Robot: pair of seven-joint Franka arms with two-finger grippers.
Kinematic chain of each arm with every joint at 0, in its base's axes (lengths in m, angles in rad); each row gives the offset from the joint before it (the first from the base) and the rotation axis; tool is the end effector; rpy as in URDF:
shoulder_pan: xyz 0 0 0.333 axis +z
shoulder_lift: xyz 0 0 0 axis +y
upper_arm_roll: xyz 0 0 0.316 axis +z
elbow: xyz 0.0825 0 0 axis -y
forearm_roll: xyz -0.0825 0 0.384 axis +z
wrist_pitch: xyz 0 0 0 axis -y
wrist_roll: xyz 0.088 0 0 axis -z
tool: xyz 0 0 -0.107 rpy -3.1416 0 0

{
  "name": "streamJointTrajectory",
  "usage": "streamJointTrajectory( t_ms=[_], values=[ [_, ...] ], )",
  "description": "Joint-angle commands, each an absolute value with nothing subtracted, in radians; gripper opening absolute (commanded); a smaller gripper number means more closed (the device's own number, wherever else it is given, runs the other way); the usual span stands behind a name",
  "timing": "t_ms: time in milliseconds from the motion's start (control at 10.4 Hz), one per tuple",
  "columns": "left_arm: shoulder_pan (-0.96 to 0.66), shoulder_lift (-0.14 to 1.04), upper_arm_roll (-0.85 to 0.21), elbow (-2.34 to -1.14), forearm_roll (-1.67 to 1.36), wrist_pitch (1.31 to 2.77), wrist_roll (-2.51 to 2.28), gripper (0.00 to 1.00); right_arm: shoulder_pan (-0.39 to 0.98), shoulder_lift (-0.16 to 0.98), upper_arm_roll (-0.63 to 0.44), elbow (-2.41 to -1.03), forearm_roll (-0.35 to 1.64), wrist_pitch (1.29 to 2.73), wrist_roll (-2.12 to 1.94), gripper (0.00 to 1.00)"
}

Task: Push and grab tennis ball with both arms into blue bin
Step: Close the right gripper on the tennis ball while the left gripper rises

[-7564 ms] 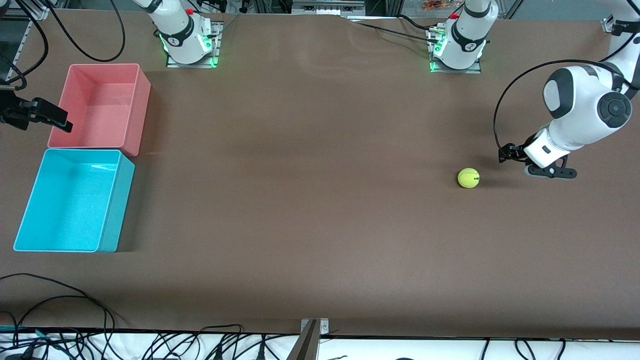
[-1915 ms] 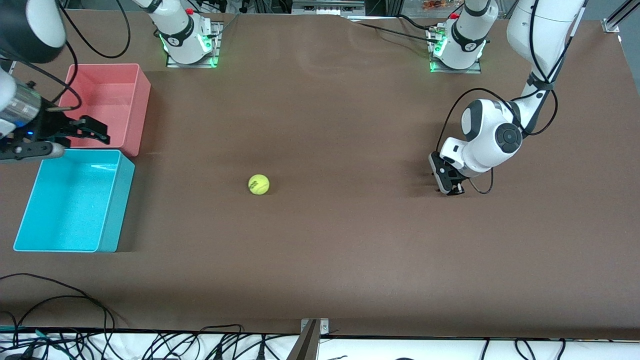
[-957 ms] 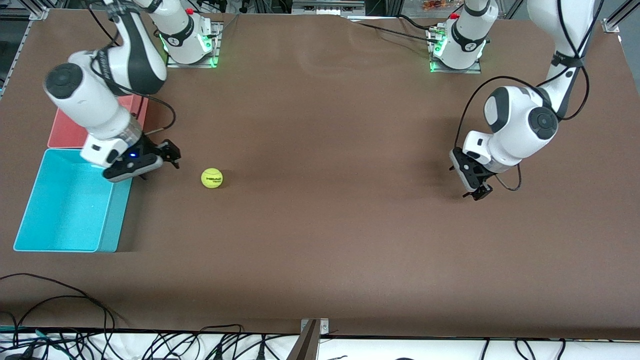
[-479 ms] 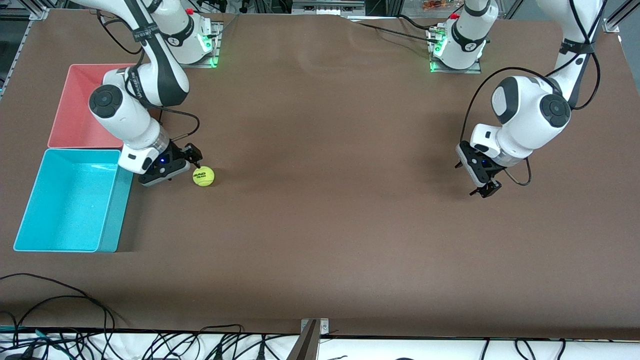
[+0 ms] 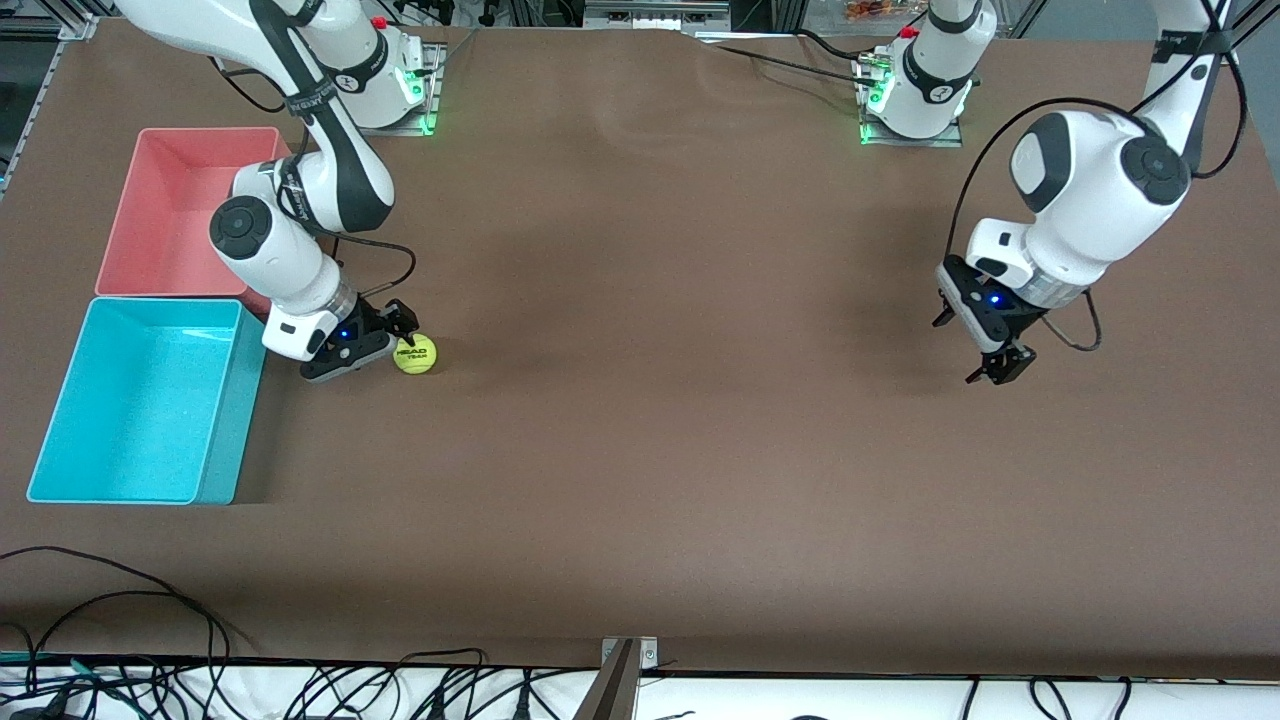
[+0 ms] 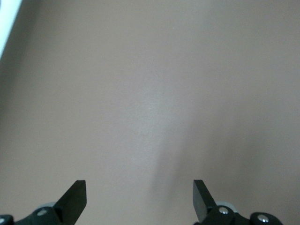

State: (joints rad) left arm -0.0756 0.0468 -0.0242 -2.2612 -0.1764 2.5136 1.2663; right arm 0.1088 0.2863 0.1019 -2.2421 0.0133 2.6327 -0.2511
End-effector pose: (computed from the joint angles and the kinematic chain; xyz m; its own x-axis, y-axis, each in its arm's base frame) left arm 0.5423 -0.0528 0.3609 0.3122 -0.9321 0.1834 -0.9290 -0.3400 -0.1465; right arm 0.5434 0.1160 0.2498 0.8973 0.4272 0.1108 0.4308 -0.9024 -0.0091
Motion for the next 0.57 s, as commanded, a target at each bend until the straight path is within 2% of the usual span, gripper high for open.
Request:
streamJointTrajectory(
  t_ms=[0, 191, 479],
  values=[
    [-0.064, -0.053, -0.023, -2.287, -0.152, 2.5, 1.272, 1.0, 0.109, 0.363, 0.117, -2.237, 0.031, 2.718, -0.255, 0.98],
    [-0.051, -0.086, -0.012, -2.275, -0.152, 2.49, 1.255, 1.0, 0.109, 0.382, 0.135, -2.235, 0.031, 2.72, -0.227, 0.98],
    [-0.048, -0.084, 0.011, -2.174, -0.147, 2.331, 1.068, 1.0, 0.112, 0.383, 0.155, -2.224, 0.031, 2.718, -0.222, 0.98]
  ],
)
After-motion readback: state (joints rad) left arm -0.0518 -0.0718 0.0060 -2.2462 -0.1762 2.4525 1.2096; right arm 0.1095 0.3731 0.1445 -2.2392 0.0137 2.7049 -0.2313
